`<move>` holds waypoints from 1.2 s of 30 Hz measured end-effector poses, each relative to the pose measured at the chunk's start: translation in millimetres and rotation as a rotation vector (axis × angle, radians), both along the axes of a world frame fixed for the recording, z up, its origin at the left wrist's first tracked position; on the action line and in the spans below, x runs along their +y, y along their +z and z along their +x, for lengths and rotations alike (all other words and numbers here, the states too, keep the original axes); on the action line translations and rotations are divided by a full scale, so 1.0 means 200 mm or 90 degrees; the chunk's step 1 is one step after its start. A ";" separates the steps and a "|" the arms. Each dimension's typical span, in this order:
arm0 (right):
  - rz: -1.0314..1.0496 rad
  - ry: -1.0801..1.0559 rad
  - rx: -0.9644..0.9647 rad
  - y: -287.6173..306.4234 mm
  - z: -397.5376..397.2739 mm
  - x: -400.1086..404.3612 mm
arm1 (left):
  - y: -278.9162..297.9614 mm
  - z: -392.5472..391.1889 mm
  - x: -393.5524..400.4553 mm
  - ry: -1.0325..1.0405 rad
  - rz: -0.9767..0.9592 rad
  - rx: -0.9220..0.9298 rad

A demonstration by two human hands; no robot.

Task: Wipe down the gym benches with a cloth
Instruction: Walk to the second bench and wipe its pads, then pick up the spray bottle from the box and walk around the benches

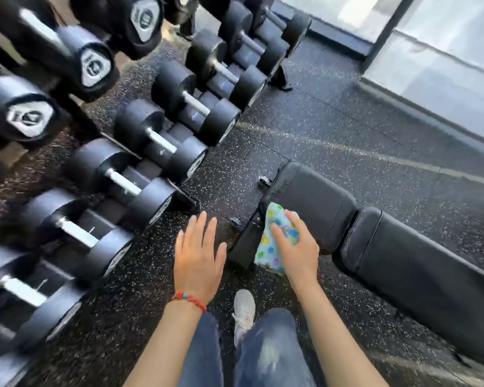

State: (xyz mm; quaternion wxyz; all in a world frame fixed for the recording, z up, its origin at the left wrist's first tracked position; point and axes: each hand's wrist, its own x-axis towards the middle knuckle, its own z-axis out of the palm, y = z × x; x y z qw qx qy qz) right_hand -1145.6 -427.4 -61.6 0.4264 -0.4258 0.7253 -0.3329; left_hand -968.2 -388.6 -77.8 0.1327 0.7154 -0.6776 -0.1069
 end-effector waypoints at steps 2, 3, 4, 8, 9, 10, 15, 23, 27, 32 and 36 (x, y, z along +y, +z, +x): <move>0.000 0.060 0.012 0.06 0.10 0.05 | 0.07 0.09 0.11 0.051 -0.010 0.004; 0.001 0.090 0.016 0.08 0.16 0.07 | 0.11 0.14 0.17 0.077 -0.015 0.001; -0.001 0.117 0.017 0.10 0.22 0.10 | 0.13 0.20 0.22 0.102 -0.019 -0.001; -0.005 0.232 0.006 0.17 0.51 0.22 | 0.21 0.44 0.47 0.219 -0.010 0.008; -0.005 0.265 0.006 0.19 0.60 0.26 | 0.23 0.50 0.54 0.248 -0.008 0.011; -0.008 0.300 0.009 0.21 0.68 0.31 | 0.25 0.56 0.61 0.275 -0.007 0.014; -0.004 0.468 0.017 0.30 1.10 0.54 | 0.31 0.86 0.97 0.396 -0.014 0.022; -0.005 0.722 -0.031 0.42 1.74 0.93 | 0.37 1.26 1.55 0.571 -0.008 0.022; -0.012 0.832 -0.049 0.45 2.00 1.10 | 0.42 1.41 1.78 0.666 -0.006 0.007; -0.013 0.967 -0.064 0.48 2.26 1.26 | 0.47 1.54 2.00 0.788 0.006 -0.006; -0.019 1.086 -0.051 0.49 2.48 1.38 | 0.50 1.61 2.12 0.897 0.012 -0.005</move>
